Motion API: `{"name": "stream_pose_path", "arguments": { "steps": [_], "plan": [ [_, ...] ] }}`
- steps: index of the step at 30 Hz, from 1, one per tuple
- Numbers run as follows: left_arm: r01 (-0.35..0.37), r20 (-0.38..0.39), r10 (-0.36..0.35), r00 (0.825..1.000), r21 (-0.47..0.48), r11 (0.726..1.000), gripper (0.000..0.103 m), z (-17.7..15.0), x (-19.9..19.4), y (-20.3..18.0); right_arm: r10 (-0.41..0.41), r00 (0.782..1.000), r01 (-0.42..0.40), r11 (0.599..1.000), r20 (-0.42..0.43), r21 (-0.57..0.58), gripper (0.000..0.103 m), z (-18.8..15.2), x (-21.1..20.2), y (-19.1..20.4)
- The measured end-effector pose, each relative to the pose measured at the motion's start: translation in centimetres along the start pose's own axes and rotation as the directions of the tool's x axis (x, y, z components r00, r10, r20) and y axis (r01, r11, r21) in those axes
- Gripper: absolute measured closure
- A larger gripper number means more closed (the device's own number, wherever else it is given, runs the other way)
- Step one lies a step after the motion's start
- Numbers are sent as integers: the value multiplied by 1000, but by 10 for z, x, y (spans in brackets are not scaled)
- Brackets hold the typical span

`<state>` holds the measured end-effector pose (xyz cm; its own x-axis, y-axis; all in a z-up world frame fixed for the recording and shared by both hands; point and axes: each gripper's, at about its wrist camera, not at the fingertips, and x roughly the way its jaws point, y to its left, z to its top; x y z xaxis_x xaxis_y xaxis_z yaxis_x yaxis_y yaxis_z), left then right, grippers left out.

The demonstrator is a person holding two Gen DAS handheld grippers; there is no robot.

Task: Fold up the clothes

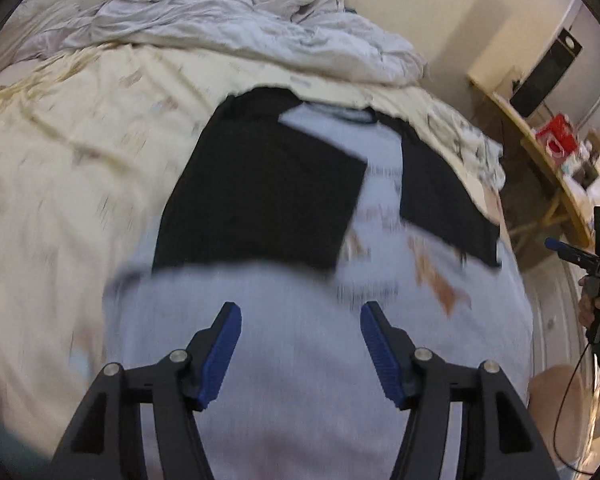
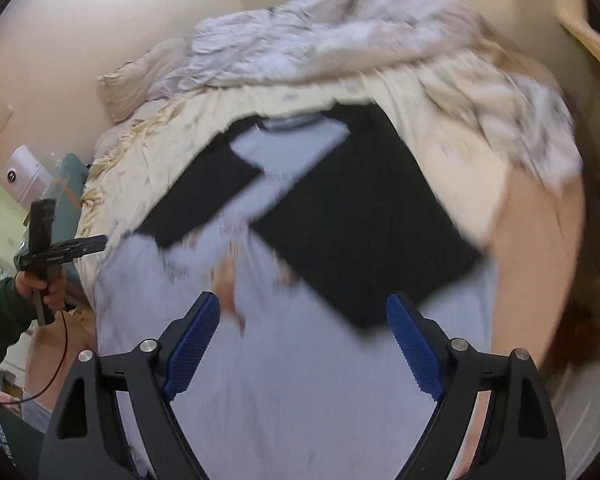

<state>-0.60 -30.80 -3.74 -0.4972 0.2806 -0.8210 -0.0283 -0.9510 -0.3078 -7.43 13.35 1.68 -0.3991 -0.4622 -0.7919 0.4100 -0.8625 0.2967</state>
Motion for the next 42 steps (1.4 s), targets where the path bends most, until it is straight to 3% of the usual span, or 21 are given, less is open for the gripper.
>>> {"name": "stream_pose_path", "arguments": {
  "steps": [4, 10, 17, 24, 30, 34, 37, 42],
  "plan": [
    [-4, -6, 4, 1000, -22, 1000, 40, -46, -15, -2, 3, 1000, -4, 996, 22, 86, 14, -62, -17, 2],
    [-35, 5, 35, 999, -10, 999, 40, -108, -31, -8, 69, 993, -86, 976, 92, 201, 14, -142, -19, 12],
    [-25, 56, 27, 998, -28, 999, 40, -163, -44, -1, 61, 992, -86, 964, 107, 251, 14, -197, -33, 4],
    [-62, 43, 61, 997, 38, 997, 40, -191, -55, 9, 75, 968, -170, 899, 241, 403, 14, -216, -59, -20],
    [-122, -1, 122, 992, -16, 992, 40, -202, -45, 40, 85, 971, -160, 927, 225, 340, 14, -210, -50, 2],
    [-78, -32, 79, 996, 2, 997, 40, -201, -33, 60, 99, 975, -159, 936, 199, 315, 14, -205, -38, 12],
    [-102, -82, 105, 991, 38, 994, 40, -204, -17, 71, 106, 976, -161, 939, 190, 304, 14, -197, -30, 16],
    [31, -159, -23, 987, 48, 998, 40, -218, 6, 76, 114, 981, -156, 946, 159, 283, 14, -191, -16, 22]
  ]
}}
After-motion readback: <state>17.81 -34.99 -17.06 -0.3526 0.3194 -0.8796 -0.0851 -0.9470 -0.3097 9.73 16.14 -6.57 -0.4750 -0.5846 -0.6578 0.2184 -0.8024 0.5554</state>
